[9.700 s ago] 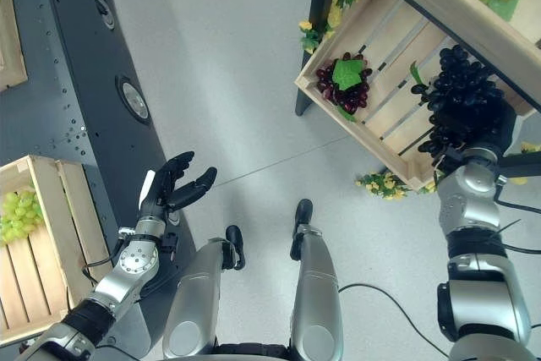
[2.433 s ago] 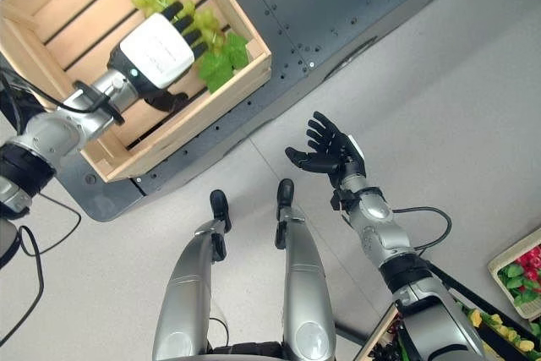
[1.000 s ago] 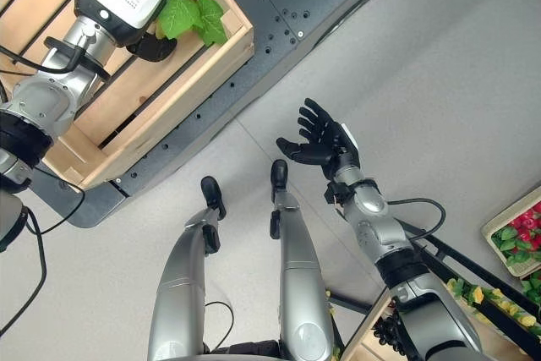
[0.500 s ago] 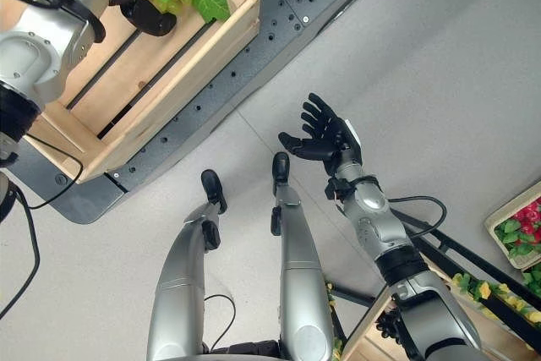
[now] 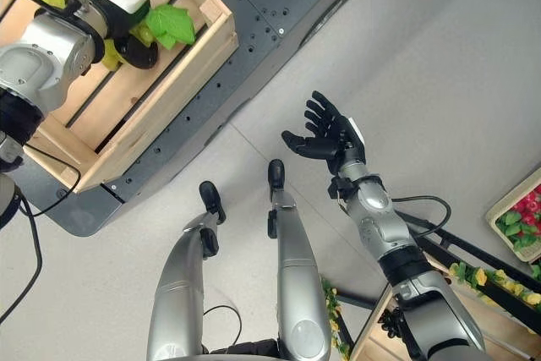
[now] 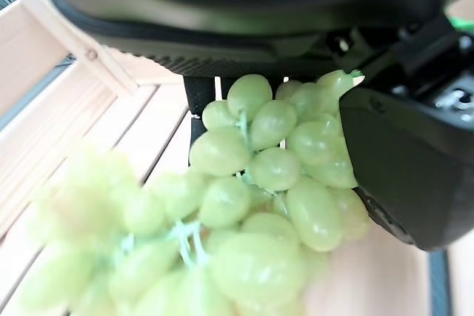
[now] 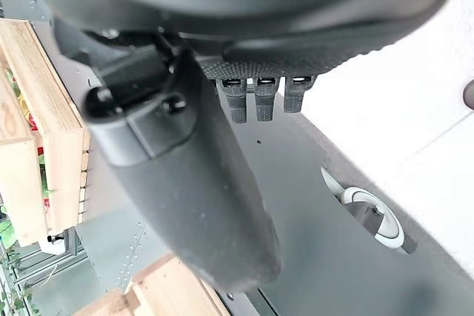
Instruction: Pick up the fruits from the basket on one side to the basket on the other side
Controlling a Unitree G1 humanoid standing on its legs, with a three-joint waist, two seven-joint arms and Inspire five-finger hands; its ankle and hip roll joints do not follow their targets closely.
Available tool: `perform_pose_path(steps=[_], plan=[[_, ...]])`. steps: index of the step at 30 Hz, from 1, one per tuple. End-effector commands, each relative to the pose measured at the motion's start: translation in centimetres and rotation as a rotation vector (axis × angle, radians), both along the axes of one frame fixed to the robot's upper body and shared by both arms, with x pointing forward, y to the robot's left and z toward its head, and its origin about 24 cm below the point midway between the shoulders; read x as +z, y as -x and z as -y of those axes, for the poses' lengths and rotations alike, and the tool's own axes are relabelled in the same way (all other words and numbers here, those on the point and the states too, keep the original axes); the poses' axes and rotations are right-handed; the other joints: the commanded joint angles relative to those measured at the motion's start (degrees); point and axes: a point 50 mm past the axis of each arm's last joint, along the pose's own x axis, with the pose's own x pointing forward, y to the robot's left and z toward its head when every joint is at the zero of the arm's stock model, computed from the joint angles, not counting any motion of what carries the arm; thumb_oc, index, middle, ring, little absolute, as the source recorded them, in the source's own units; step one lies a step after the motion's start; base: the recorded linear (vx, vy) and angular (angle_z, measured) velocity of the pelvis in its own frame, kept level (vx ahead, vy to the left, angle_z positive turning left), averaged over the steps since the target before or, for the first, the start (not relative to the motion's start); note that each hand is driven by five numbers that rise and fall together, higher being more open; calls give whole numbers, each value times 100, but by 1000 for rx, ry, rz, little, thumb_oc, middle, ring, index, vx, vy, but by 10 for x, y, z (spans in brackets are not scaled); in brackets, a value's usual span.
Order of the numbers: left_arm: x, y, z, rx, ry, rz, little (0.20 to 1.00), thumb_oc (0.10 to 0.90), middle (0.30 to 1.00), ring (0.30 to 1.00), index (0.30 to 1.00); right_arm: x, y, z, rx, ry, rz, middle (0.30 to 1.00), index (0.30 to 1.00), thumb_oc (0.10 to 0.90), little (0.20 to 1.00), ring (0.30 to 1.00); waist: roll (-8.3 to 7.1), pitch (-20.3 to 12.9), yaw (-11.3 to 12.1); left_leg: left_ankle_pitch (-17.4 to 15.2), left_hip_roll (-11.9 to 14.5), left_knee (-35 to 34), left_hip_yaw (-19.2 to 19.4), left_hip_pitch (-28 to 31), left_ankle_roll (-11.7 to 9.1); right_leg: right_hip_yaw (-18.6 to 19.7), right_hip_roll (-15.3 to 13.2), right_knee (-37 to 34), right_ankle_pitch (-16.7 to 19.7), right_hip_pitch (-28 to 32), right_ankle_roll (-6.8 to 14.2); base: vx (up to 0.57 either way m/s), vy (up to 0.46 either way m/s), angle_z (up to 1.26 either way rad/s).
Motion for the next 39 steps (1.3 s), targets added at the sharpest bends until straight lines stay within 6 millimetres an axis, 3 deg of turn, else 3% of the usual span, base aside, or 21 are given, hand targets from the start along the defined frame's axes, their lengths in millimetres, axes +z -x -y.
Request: perform_pose_path(steps=[1,8,12,17,24,25,31,39], plan=[[1,9,-24,-14,-60,102,300,400,300,300,300,43,8,15,-32,-86,230,900,900,800,900,900,131,-58,118,18,-189,-791,31,619,-76,-273,146,-4,-460,701,159,0,0,0],[9,17,-33,-115,-68,279,300,400,300,300,300,41,10,18,-29,-100,225,900,900,800,900,900,127,-58,147,-64,-186,-772,38,1080,-64,-314,113,-39,-533,1178,129,-15,-6,1],[10,26,-44,-202,84,453,300,400,300,300,300,38,11,15,-22,-108,208,900,900,800,900,900,133,-58,198,-103,-203,-837,2,1506,-63,-331,93,-76,-604,1590,94,-25,-5,1],[1,30,-55,-206,297,509,300,400,300,300,300,34,11,8,-12,-115,196,900,900,800,900,900,142,-58,230,-114,-218,-969,-27,1932,-66,-314,77,-173,-633,1986,97,-9,0,-2],[-24,39,-74,-231,815,621,300,400,300,300,300,25,14,-1,-1,-122,172,900,900,800,900,900,132,-58,286,-110,-225,-1206,-93,2708,-89,-316,36,-409,-676,2760,87,-7,-8,-4],[-34,41,-76,-239,985,624,300,400,300,300,300,19,16,-2,2,-119,155,900,900,800,900,900,140,-113,311,-104,-227,-1319,-105,2952,-97,-346,15,-526,-692,3016,82,0,0,0],[-69,44,-79,-224,1380,603,300,400,300,300,300,3,23,-7,25,-118,117,900,900,800,900,900,175,-495,336,-61,-234,-1714,-200,3517,-131,-367,-24,-937,-682,3609,91,42,-10,4],[-108,52,-79,-228,1635,522,300,400,300,300,300,-14,36,-12,105,-78,81,900,900,800,900,900,251,-1158,384,14,-256,-2370,-273,4287,-182,-486,3,-1825,-498,4579,133,70,-32,1]])
